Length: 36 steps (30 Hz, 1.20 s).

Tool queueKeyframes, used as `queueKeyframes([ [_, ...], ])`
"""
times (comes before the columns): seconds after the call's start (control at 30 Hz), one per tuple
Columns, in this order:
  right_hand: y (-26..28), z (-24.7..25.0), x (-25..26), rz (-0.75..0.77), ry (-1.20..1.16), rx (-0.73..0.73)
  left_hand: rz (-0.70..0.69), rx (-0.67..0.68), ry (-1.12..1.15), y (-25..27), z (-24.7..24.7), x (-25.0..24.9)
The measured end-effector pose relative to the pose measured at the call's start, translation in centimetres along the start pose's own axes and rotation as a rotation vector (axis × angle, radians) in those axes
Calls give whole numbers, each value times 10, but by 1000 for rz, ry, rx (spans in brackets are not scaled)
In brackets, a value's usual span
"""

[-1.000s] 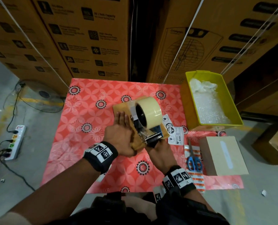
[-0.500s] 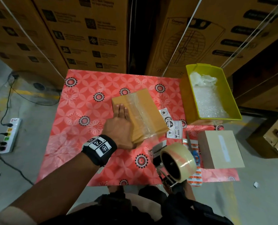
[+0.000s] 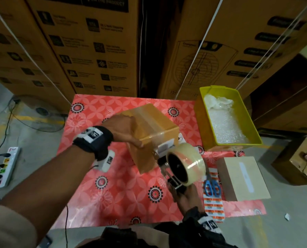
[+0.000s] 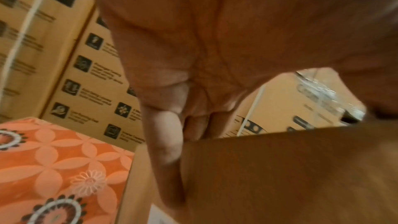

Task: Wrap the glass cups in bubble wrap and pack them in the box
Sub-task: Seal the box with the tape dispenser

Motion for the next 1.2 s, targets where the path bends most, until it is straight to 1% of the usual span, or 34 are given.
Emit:
queueKeyframes([
  [0.03, -5, 28, 59, 72, -134, 45, 15, 37, 114, -8, 7, 7],
  [0.07, -19, 23, 82, 94, -128, 4, 22, 61, 254, -16, 16, 14],
  [0.1, -36, 23, 97, 151, -116, 31, 43, 86, 407, -23, 24, 22],
  [0.13, -44, 32, 125, 182, -85, -11, 67, 88, 539, -31, 35, 30],
  [0.17, -57, 27, 133, 171, -65, -13, 80, 62, 639, -37, 48, 37],
  [0.2, -71, 23, 144, 172, -38, -16, 102, 9, 672, -42, 61, 46],
  [0.23, -82, 21, 155, 178, -27, 4, 90, -52, 634, -47, 74, 52],
  [0.3, -107, 20, 174, 168, -16, 10, 29, -186, 451, -53, 95, 58],
  [0.37, -127, 16, 190, 151, 2, 39, -53, -256, 293, -48, 100, 52],
  [0.4, -135, 15, 197, 159, 22, 51, -77, -262, 227, -45, 96, 48],
  [0.43, -143, 12, 202, 152, 28, 71, -61, -255, 151, -42, 88, 48],
  [0.47, -151, 12, 207, 136, 36, 77, -6, -211, 43, -42, 76, 51],
  [0.5, -159, 12, 210, 120, 37, 72, 71, -139, -66, -41, 64, 55],
  [0.53, -165, 11, 213, 99, 48, 62, 138, -80, -143, -44, 53, 61],
  [0.57, -172, 10, 214, 96, 52, 58, 175, -53, -176, -47, 46, 64],
  [0.63, -181, 5, 217, 86, 79, 62, 207, -60, -123, -56, 43, 67],
  [0.7, -186, 6, 222, 74, 80, 56, 213, -93, -77, -64, 46, 68],
  [0.8, -190, 8, 225, 45, 57, 57, 224, -98, -40, -71, 50, 69],
  [0.93, -184, 10, 221, 58, 82, 80, 166, -128, 17, -69, 45, 65],
  [1.07, -152, 15, 196, 111, 112, 115, 108, -151, 56, -40, 18, 44],
  [1.13, -124, 21, 180, 129, 123, 132, 69, -161, 52, -20, 0, 29],
  [1.2, -92, 29, 161, 113, 133, 127, 37, -172, 11, 1, -22, 14],
])
Point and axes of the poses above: each hand's wrist, its own y-axis away from the middle knuckle, its own z-axis out of the back of the hand, x = y × z, the point moved 9 cm from there along -y, towards the middle knuckle, and after that the axes turned 14 degrees about y, right-handed, at the moved point
